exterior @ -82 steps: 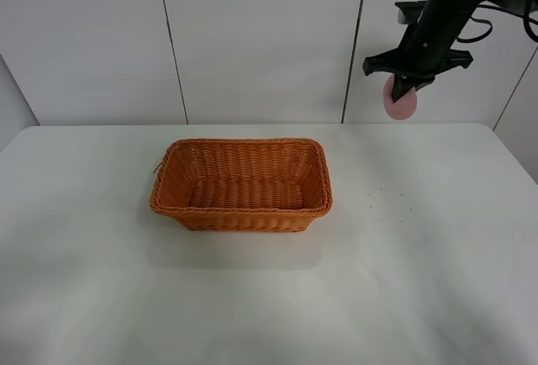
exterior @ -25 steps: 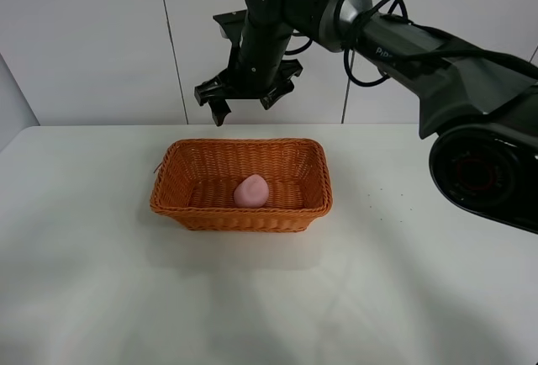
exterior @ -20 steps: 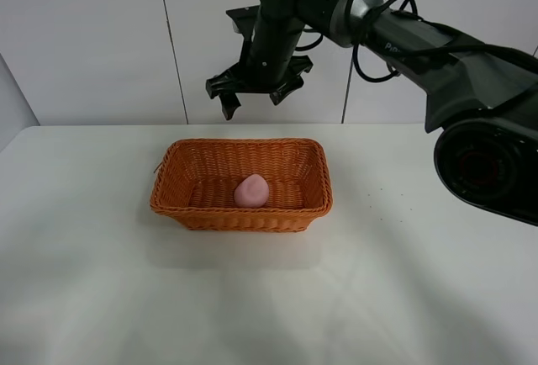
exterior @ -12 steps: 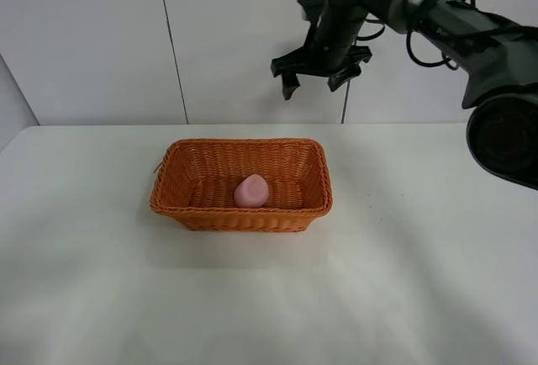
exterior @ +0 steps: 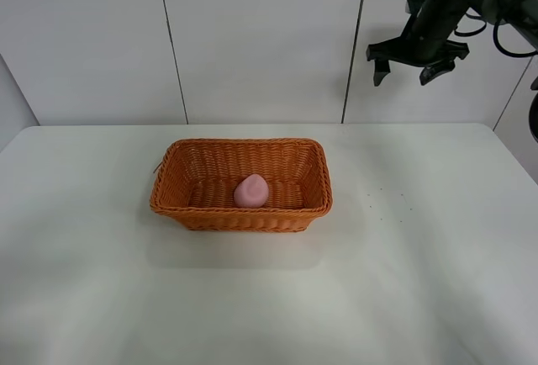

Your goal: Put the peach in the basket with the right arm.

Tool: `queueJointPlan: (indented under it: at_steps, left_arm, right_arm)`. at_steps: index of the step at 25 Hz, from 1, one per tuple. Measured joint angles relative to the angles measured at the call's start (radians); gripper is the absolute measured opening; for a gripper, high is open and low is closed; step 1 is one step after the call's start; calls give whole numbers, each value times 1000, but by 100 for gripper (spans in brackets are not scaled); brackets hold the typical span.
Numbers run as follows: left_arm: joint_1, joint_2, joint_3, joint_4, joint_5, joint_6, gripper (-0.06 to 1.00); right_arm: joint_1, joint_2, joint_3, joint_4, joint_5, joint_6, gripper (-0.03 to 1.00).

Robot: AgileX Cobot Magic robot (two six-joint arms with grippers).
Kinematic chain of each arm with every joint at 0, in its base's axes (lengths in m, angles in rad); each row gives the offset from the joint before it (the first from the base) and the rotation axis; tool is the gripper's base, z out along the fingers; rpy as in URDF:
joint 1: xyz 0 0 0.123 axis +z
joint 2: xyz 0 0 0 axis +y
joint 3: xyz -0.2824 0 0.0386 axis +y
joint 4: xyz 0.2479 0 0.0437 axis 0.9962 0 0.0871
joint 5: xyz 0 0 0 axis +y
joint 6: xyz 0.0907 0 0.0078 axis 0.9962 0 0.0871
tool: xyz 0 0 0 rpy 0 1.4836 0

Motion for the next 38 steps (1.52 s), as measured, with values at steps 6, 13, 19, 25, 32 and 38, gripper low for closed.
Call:
queueJointPlan:
  at_steps: [6,13,19,25,32,38]
  left_arm:
    - [0,0,0,0,0,0,99]
    - [0,0,0,0,0,0,99]
    - [0,0,0,0,0,0,99]
    - [0,0,0,0,0,0,99]
    - [0,0,0,0,0,0,99]
    - [0,0,0,0,0,0,99]
  right_arm:
    - [-36,-5,12,-4,0,-2,63]
    - [-36,-156,258,-9,-1,-8,63]
    - [-36,-429,614,-9,-3,-8,63]
    - [-36,-802,1025,-9,-3,-9,63]
    - [-36,-1293,1468,-9,-3,-9,63]
    - [-36,-1730,1749,-9,-158,-9,63]
